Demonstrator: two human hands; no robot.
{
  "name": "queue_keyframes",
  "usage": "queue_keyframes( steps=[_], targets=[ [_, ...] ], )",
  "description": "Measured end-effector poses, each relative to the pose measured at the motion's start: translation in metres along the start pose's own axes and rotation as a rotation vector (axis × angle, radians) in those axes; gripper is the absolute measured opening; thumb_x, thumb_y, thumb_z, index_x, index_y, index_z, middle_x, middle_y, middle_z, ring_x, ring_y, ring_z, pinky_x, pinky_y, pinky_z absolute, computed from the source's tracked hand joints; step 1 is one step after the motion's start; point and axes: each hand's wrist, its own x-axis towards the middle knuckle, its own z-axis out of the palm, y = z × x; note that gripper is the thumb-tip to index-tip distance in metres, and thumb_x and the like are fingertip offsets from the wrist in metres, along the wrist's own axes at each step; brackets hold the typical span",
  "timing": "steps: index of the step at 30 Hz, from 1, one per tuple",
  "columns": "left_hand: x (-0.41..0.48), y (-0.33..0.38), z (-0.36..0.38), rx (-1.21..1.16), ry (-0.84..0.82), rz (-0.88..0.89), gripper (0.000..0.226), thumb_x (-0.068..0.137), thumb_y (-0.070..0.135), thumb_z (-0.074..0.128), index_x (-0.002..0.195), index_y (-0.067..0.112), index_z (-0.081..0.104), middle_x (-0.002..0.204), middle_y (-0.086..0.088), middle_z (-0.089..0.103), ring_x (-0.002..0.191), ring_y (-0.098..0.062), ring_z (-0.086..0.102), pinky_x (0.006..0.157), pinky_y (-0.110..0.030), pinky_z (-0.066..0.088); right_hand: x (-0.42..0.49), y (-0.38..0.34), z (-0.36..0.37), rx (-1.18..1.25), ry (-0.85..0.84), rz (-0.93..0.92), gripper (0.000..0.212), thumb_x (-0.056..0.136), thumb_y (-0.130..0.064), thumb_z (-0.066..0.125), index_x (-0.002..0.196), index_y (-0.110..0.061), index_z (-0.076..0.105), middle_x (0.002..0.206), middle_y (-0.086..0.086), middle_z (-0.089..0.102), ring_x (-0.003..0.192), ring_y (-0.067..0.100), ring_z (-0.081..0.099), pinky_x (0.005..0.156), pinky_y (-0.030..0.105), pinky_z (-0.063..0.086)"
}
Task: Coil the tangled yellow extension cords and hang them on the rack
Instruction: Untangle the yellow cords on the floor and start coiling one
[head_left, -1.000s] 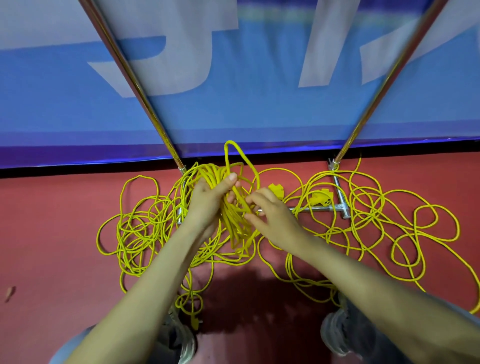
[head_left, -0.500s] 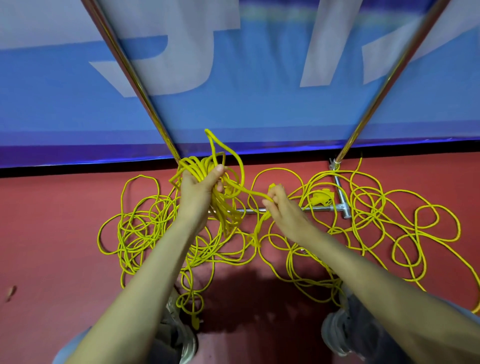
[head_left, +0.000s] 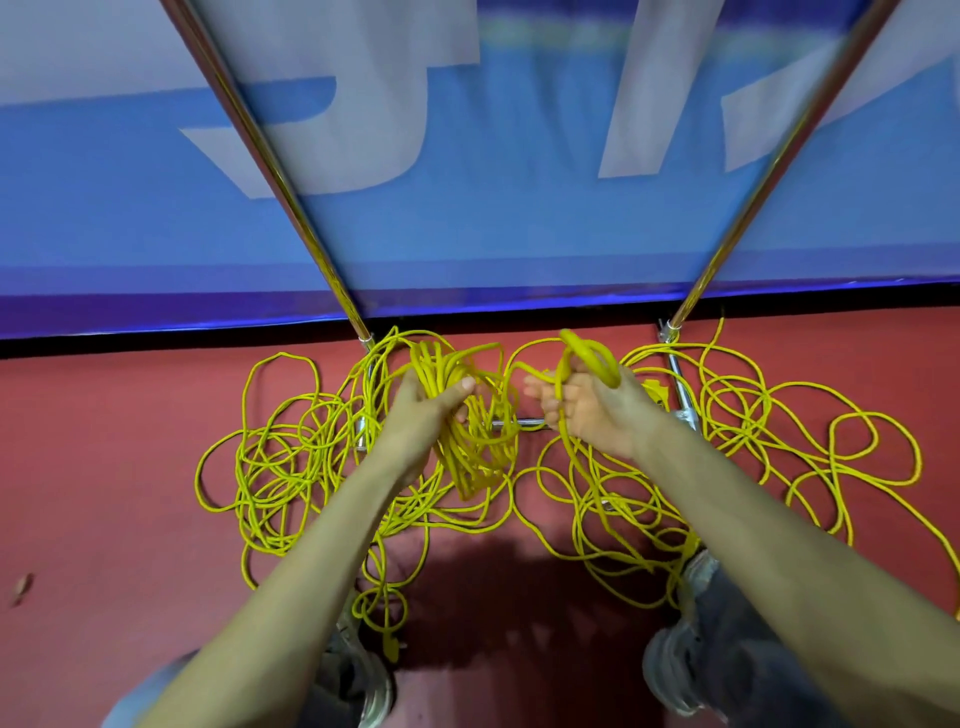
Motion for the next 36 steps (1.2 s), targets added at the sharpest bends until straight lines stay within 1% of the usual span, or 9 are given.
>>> queue_keyframes(
  steps=[3,6,10,16,20,23,26,30,36],
  targets=[
    [0.0,-0.002,0.003,0.014,0.008,0.02,0.041,0.088,0.015,0.07,0.112,-0.01,0.048,0.06,0.0,0.052,0.051,-0.015,0.048,0.056,-0.047,0.052,-0.005,-0.007,-0.003,-0.034,-0.235,0.04,0.043,0.084,-0.002,0.033,0.053,-0.011,0.061,0.103,0.021,0.065,0.073,0.018,0.054,0.068,0.029,0.042],
    [-0.001,-0.004,0.006,0.048,0.021,0.088,0.038,0.083,0.002,0.072,0.112,-0.003,0.048,0.07,0.009,0.062,0.056,-0.003,0.054,0.057,-0.022,0.047,-0.008,-0.002,0.001,-0.254,-0.282,-0.037,0.016,0.087,0.006,0.048,0.091,0.001,0.063,0.094,0.016,0.067,0.078,0.013,0.061,0.059,0.021,0.043],
    [-0.005,-0.002,0.009,0.071,0.011,0.159,0.023,0.082,-0.005,0.07,0.096,0.001,0.054,0.076,0.005,0.065,0.064,-0.005,0.058,0.059,-0.022,0.047,-0.005,0.014,0.012,-0.439,-0.095,-0.136,0.016,0.093,-0.012,0.053,0.081,-0.003,0.057,0.066,0.005,0.066,0.062,0.013,0.052,0.051,0.017,0.039],
    [-0.008,0.01,0.003,0.135,-0.035,0.071,0.021,0.089,0.011,0.068,0.099,0.007,0.05,0.068,-0.001,0.062,0.044,-0.008,0.043,0.047,-0.023,0.04,0.003,0.006,0.007,-0.372,0.123,-0.237,0.01,0.094,-0.005,0.053,0.085,-0.006,0.051,0.09,0.019,0.065,0.044,0.004,0.048,0.044,0.015,0.037],
    [-0.012,0.024,0.0,0.009,-0.154,0.012,0.012,0.094,0.005,0.057,0.084,0.008,0.052,0.067,-0.005,0.062,0.037,-0.008,0.033,0.04,-0.022,0.038,0.013,0.005,-0.009,-0.673,0.316,-0.325,0.02,0.097,-0.01,0.049,0.081,-0.012,0.038,0.088,0.025,0.066,0.035,0.01,0.048,0.037,0.02,0.037],
    [-0.014,0.033,-0.001,-0.114,-0.169,-0.006,0.011,0.096,0.007,0.053,0.087,0.001,0.052,0.054,0.003,0.057,0.037,-0.006,0.032,0.04,-0.02,0.038,0.02,0.007,-0.023,-0.996,0.416,-0.282,0.029,0.097,-0.018,0.052,0.116,-0.002,0.037,0.087,0.019,0.067,0.05,0.022,0.056,0.044,0.024,0.043],
    [-0.011,0.039,-0.003,-0.242,-0.097,-0.009,0.016,0.099,0.012,0.05,0.086,0.002,0.052,0.045,0.004,0.048,0.038,-0.004,0.031,0.042,-0.018,0.038,0.015,0.006,-0.034,-1.244,0.443,-0.371,0.056,0.092,-0.017,0.059,0.136,-0.008,0.026,0.117,0.023,0.052,0.094,0.036,0.059,0.081,0.036,0.046],
    [-0.004,0.041,-0.012,-0.526,0.014,0.003,0.019,0.1,0.013,0.049,0.082,0.007,0.055,0.066,0.001,0.05,0.039,-0.004,0.034,0.042,-0.018,0.039,0.014,0.001,-0.047,-1.518,0.264,-0.404,0.055,0.08,0.0,0.061,0.128,-0.019,0.043,0.112,0.007,0.025,0.078,0.027,0.053,0.077,0.029,0.049],
    [0.003,0.045,-0.028,-0.741,0.134,0.004,0.019,0.101,0.014,0.046,0.084,0.012,0.052,0.074,0.001,0.048,0.038,-0.003,0.034,0.042,-0.015,0.037,0.025,0.008,-0.066,-1.953,0.36,-0.321,0.025,0.093,-0.013,0.053,0.116,-0.014,0.059,0.117,0.012,0.047,0.105,0.036,0.058,0.081,0.039,0.048]
  ],
)
